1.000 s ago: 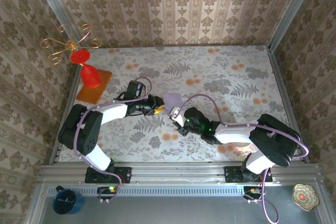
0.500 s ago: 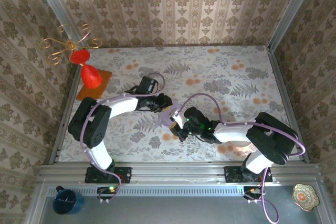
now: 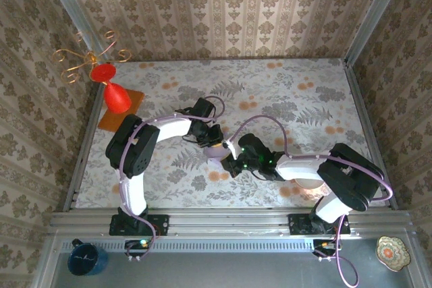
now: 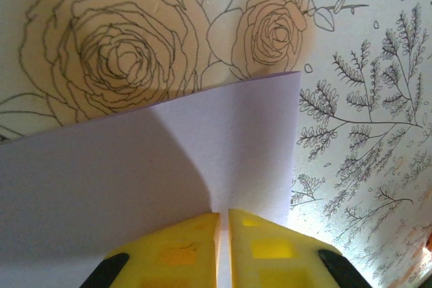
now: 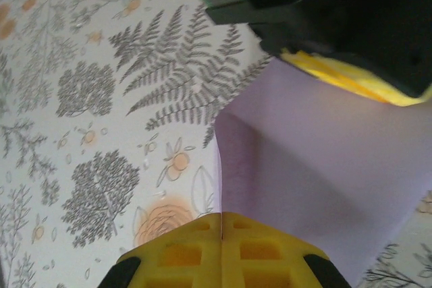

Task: Fold a paper plane with a square sheet of paper (pick it up from the middle)
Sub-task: Third fold the triangle at the center of the table.

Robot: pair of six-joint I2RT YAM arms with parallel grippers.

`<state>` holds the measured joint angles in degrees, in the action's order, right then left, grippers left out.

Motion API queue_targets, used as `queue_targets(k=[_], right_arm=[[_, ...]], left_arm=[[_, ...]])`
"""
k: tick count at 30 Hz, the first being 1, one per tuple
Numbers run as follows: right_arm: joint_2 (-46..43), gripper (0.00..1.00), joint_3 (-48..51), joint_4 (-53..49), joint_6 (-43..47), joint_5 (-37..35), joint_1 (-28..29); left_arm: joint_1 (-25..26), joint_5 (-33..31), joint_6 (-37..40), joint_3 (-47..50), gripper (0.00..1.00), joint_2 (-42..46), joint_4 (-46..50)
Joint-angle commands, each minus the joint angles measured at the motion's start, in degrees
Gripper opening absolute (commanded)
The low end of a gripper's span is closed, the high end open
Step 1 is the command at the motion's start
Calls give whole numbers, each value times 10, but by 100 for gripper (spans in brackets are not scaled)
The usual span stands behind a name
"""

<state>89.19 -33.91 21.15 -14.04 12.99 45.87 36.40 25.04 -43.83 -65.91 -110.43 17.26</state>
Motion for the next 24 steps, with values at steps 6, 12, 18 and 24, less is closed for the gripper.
queue_targets(k=[6,12,18,24], right_arm=[[27,0,-39,-71,-44,-69,-15],[39,0,-47,-86,-55,-83,-16],[47,0,-48,-92,-60,-83,-17],[57,0,-54,-95,-60,-75,-18]], left_arm=[[6,-16,22,0,13,-21,36],[5,-12,22,0,12,-20,32],[3,-4,21,-2,13,-10,24],[-7,18,13,3,14,16,-2]])
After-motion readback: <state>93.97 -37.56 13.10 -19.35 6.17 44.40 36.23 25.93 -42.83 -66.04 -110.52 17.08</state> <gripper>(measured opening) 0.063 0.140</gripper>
